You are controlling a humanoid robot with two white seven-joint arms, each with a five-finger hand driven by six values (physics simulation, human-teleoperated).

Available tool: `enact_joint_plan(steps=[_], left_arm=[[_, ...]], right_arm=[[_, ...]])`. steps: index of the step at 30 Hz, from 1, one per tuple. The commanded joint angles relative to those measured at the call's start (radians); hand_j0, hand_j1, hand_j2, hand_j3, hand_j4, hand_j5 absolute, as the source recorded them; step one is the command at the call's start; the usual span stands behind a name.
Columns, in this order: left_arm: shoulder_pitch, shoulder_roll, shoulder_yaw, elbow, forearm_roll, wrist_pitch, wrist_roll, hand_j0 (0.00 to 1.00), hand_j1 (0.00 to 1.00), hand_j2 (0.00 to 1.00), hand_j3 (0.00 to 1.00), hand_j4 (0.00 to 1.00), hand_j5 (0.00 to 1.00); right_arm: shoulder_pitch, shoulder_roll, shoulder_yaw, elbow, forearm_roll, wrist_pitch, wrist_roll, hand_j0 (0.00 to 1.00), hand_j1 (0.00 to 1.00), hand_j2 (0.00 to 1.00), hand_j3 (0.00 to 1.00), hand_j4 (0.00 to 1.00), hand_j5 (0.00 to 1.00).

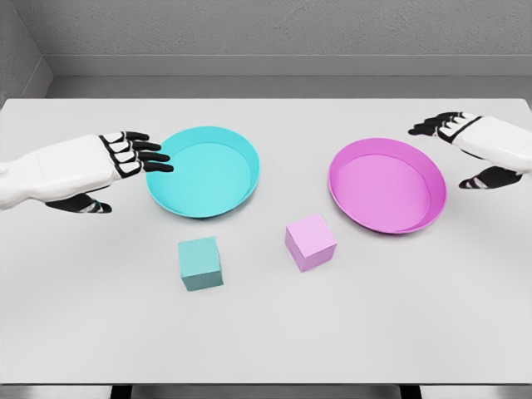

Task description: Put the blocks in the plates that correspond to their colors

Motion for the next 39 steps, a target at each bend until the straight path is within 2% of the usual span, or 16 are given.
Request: enact_joint_plan(steps=[1, 4, 7, 8, 12, 14, 16, 18, 20, 22, 25, 28, 30, 36, 39], left_arm=[[0.000, 0.000, -0.001, -0.001, 0.006, 0.001, 0.000, 1.00, 1.00, 1.00, 1.00, 1.00, 1.00], [-0.002, -0.006, -0.002, -0.001, 0.006, 0.001, -0.003, 1.00, 1.00, 1.00, 1.00, 1.00, 1.00], [-0.005, -0.007, -0.068, -0.006, 0.008, 0.001, -0.030, 1.00, 1.00, 1.00, 1.00, 1.00, 1.00], [-0.006, -0.017, -0.071, -0.008, 0.006, 0.001, -0.035, 1.00, 1.00, 1.00, 1.00, 1.00, 1.00], [-0.006, -0.061, -0.101, -0.008, 0.002, 0.001, -0.073, 1.00, 1.00, 1.00, 1.00, 1.00, 1.00], [-0.008, -0.106, -0.102, -0.008, 0.002, 0.001, -0.164, 1.00, 1.00, 1.00, 1.00, 1.00, 1.00], [-0.008, -0.170, -0.102, -0.008, 0.002, 0.001, -0.245, 1.00, 1.00, 1.00, 1.00, 1.00, 1.00], [-0.009, -0.175, -0.102, -0.008, 0.003, 0.001, -0.248, 1.00, 1.00, 1.00, 1.00, 1.00, 1.00], [-0.014, -0.184, -0.102, -0.008, 0.003, 0.001, -0.248, 1.00, 1.00, 1.00, 1.00, 1.00, 1.00], [-0.025, -0.187, -0.102, -0.008, 0.003, 0.001, -0.250, 1.00, 1.00, 1.00, 1.00, 1.00, 1.00], [-0.021, -0.219, -0.118, -0.008, 0.003, 0.001, -0.282, 1.00, 1.00, 1.00, 1.00, 1.00, 1.00], [-0.021, -0.219, -0.142, -0.008, 0.002, 0.001, -0.286, 1.00, 1.00, 1.00, 1.00, 1.00, 1.00], [-0.020, -0.222, -0.174, -0.008, -0.020, 0.001, -0.322, 1.00, 1.00, 1.00, 1.00, 1.00, 1.00], [-0.025, -0.222, -0.174, -0.008, -0.021, 0.001, -0.325, 1.00, 1.00, 1.00, 1.00, 1.00, 1.00], [-0.028, -0.227, -0.173, -0.008, -0.021, 0.001, -0.325, 1.00, 1.00, 1.00, 1.00, 1.00, 1.00]], right_arm=[[0.000, -0.001, 0.001, -0.009, -0.005, 0.003, 0.001, 1.00, 1.00, 1.00, 1.00, 1.00, 1.00], [-0.008, -0.001, 0.001, -0.009, -0.005, 0.003, 0.001, 1.00, 1.00, 1.00, 1.00, 1.00, 1.00], [-0.034, -0.002, -0.002, -0.009, -0.005, 0.003, 0.001, 1.00, 1.00, 1.00, 1.00, 1.00, 1.00], [-0.035, -0.001, 0.003, -0.011, -0.003, 0.003, 0.001, 1.00, 1.00, 1.00, 1.00, 1.00, 1.00], [-0.034, 0.048, 0.078, -0.092, 0.035, 0.003, 0.001, 1.00, 1.00, 1.00, 1.00, 1.00, 1.00], [-0.058, 0.045, 0.170, -0.144, 0.038, 0.003, 0.001, 1.00, 1.00, 1.00, 1.00, 1.00, 1.00], [-0.064, 0.044, 0.216, -0.170, 0.039, 0.003, 0.001, 1.00, 1.00, 1.00, 1.00, 1.00, 1.00], [-0.069, 0.051, 0.280, -0.215, 0.101, 0.003, 0.001, 1.00, 1.00, 1.00, 1.00, 1.00, 1.00], [-0.077, 0.056, 0.334, -0.216, 0.110, 0.003, 0.001, 1.00, 1.00, 1.00, 1.00, 1.00, 1.00], [-0.081, 0.058, 0.342, -0.228, 0.112, 0.003, 0.001, 1.00, 1.00, 1.00, 1.00, 1.00, 1.00], [-0.101, 0.056, 0.431, -0.244, 0.113, 0.003, 0.001, 1.00, 1.00, 1.00, 1.00, 1.00, 1.00], [-0.101, 0.055, 0.434, -0.254, 0.112, 0.003, 0.001, 1.00, 1.00, 1.00, 1.00, 1.00, 1.00], [-0.101, 0.055, 0.469, -0.254, 0.113, 0.003, 0.001, 1.00, 1.00, 1.00, 1.00, 1.00, 1.00], [-0.112, 0.061, 0.472, -0.254, 0.112, 0.003, 0.001, 1.00, 1.00, 1.00, 1.00, 1.00, 1.00], [-0.117, 0.073, 0.506, -0.254, 0.116, 0.003, 0.001, 1.00, 1.00, 1.00, 1.00, 1.00, 1.00]])
